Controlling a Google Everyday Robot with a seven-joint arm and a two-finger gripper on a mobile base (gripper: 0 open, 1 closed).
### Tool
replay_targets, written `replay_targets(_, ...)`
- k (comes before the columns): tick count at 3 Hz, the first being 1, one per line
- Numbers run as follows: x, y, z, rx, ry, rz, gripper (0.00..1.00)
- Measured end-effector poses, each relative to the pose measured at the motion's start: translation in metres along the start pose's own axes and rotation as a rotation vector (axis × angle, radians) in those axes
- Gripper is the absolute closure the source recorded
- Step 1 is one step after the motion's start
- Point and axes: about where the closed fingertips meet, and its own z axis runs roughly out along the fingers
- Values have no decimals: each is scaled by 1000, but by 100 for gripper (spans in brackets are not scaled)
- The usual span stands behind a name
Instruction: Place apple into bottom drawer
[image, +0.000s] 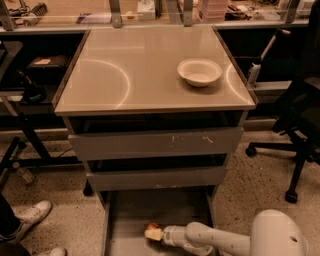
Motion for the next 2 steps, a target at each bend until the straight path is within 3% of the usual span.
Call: replay_targets(2, 0, 0, 0, 0, 0, 0, 59)
